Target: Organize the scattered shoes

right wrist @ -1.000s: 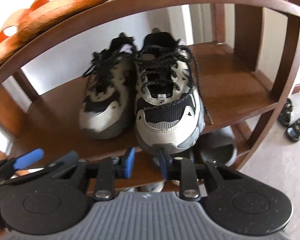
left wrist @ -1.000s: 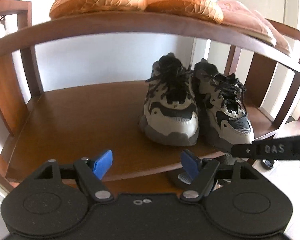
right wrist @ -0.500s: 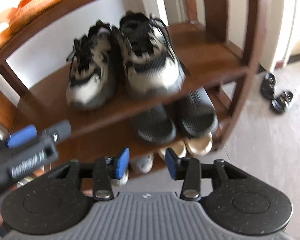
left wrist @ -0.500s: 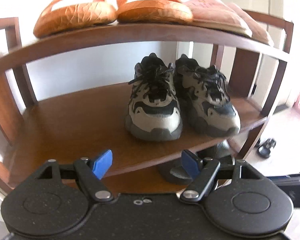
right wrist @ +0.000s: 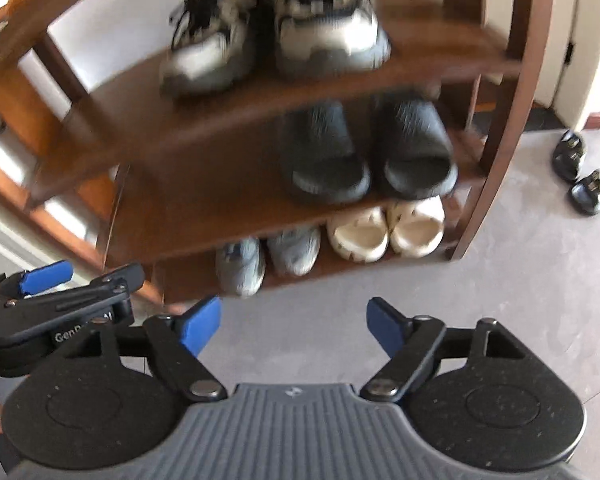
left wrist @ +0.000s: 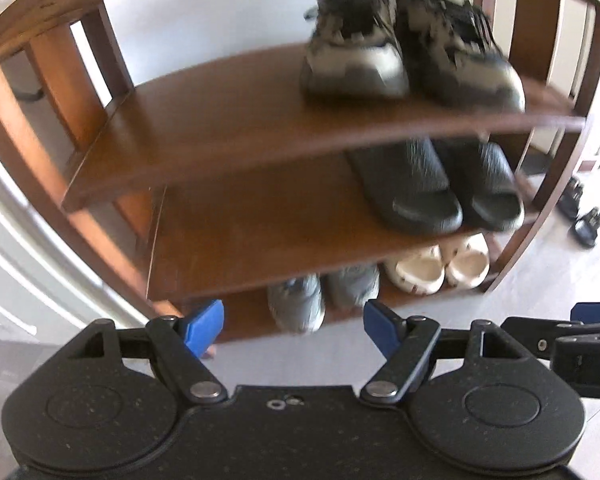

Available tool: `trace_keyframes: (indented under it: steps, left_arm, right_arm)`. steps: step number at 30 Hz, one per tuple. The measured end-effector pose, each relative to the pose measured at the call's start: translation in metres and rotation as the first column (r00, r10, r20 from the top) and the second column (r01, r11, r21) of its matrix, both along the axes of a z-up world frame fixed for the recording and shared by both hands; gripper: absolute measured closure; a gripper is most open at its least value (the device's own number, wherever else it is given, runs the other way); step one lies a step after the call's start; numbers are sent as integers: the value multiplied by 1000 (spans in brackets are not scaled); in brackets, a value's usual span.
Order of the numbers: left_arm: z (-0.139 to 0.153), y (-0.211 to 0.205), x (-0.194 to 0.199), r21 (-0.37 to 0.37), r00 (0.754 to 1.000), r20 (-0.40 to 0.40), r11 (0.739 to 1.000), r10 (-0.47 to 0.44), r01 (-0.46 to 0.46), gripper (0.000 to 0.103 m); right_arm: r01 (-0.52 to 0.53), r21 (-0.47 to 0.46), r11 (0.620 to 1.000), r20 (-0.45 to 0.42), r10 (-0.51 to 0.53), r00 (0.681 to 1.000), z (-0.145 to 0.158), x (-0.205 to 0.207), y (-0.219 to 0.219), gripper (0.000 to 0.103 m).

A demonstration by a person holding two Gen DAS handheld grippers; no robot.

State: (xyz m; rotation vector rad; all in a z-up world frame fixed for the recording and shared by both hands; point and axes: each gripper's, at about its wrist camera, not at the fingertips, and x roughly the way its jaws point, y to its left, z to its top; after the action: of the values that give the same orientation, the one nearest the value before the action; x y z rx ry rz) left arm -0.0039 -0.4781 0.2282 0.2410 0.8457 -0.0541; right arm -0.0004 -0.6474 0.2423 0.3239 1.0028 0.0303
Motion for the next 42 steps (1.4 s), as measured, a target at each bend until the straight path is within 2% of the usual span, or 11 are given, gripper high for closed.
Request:
trace_keyframes:
  steps: [4, 8, 11, 14, 19, 21, 24, 30, 34, 40, 42]
  left_arm:
    - [-3, -24, -24, -5, 999, -12, 999, 52, -52, 26]
    - [-5, -58, -39, -25, 994, -25, 994, 102, -103, 26]
    - [-18, -82, -44, -54, 993, -43, 992, 112, -114, 25]
    - [-50, -96, -47, -87, 996, -61, 993, 69, -74, 25]
    - [-104, -91, -42, -85, 999, -51, 996, 1, -5, 25]
    - [-123, -87, -38, -72, 999, -43, 997, 5, -8, 25]
    - [-158, -70, -27, -81, 999, -30, 996, 22, -24, 25]
    - [-228, -41, -9, -84, 998, 27, 995, 48, -46, 25]
    - [-269, -22, 2, -129, 997, 52, 990, 64, -57, 25]
    - [-298, -11, 29, -177, 990, 107, 982, 91, -71, 25]
    - [-294, -13, 39, -176, 994, 73, 982, 76, -62, 25]
  right_arm:
    - [-40, -6, 999, 12, 40, 999, -12, -21, -23, 20]
    - [-77, -35, 996, 11, 77, 997, -16, -42, -52, 15]
    - [-87, -84, 993, 7, 88, 996, -31, -56, -80, 14]
    - [-69, -114, 991, 10, 70, 997, -49, -62, -96, 14]
    - [-26, -157, 987, 63, 36, 997, -108, -66, -97, 13]
    - [-16, -167, 986, 73, 28, 997, -141, -62, -85, 13]
    - [-12, -155, 988, 94, 27, 995, -166, -57, -74, 13]
    - [-81, -207, 975, 159, 115, 981, -231, -44, -48, 13]
    - [-81, -230, 970, 163, 120, 979, -275, -34, -43, 13]
    - [-50, -203, 978, 147, 80, 986, -324, -17, -42, 13]
    - [-17, -183, 983, 146, 44, 988, -334, -9, -44, 13]
